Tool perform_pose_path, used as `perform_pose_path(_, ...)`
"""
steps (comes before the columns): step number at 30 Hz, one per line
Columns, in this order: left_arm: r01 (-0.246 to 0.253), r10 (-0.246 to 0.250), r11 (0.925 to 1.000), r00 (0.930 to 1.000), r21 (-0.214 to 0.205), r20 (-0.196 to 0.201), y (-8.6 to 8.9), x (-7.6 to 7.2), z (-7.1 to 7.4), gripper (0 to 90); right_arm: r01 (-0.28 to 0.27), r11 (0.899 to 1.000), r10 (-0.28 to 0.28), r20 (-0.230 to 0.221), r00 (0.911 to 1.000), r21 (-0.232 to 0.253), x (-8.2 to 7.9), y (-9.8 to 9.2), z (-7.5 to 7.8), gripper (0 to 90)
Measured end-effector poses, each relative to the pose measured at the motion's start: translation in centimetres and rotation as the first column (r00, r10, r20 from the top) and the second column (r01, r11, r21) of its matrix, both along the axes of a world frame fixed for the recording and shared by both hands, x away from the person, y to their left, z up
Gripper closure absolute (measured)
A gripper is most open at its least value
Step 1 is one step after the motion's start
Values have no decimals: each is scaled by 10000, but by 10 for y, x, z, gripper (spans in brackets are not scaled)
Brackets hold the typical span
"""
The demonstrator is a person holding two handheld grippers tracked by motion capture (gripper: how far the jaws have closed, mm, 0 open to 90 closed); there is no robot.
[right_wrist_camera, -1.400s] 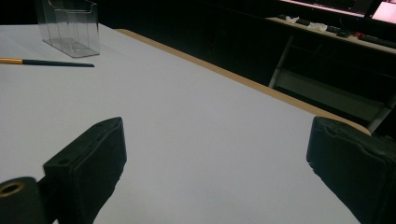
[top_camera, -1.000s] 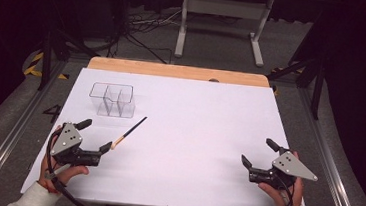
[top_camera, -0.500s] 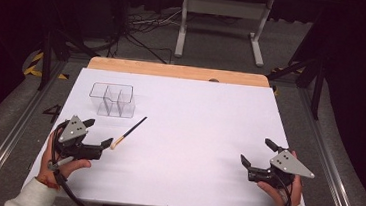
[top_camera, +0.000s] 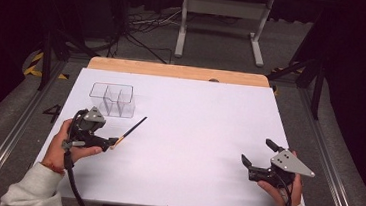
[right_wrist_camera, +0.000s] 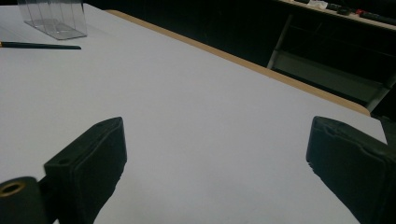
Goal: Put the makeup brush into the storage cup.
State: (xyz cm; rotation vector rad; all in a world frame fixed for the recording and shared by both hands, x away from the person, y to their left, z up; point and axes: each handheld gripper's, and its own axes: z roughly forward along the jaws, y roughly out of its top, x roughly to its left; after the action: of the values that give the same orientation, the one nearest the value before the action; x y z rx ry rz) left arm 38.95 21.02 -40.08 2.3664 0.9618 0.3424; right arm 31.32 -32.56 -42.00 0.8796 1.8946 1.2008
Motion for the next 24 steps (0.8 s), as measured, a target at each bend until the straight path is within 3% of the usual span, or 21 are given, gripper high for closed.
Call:
perform_pose_path(4,308,-257,9978,9960,590,-852,-9,13,-1,280,-15,10000,14,-68,10000,-46,0,0,-1,55)
perform_pose_path(10,408,-148,9912,9795,1261,-2011,-20,33,-4,371,-29,10000,28,-98,9999,-79,1,1,-1,55)
perform_pose_path(12,671,-345,9888,9718,1331,-2335,-25,38,-7,408,-31,10000,31,-106,9999,-75,1,1,-2,55)
perform_pose_path(14,701,-306,9854,9694,1552,-2436,-29,42,-10,439,-32,9999,31,-121,9999,-100,1,1,-2,55)
perform_pose_path(18,763,-228,9813,9578,1769,-2864,-34,48,-17,528,-31,10000,30,-128,9999,-81,1,0,-2,55)
perform_pose_path(23,690,26,9722,9523,2239,-3051,-39,52,-26,613,-45,10000,44,-116,9999,-69,1,0,-2,56)
perform_pose_path(24,658,46,9732,9523,2202,-3050,-40,53,-26,617,-57,10000,57,-142,9999,-33,1,0,-2,55)
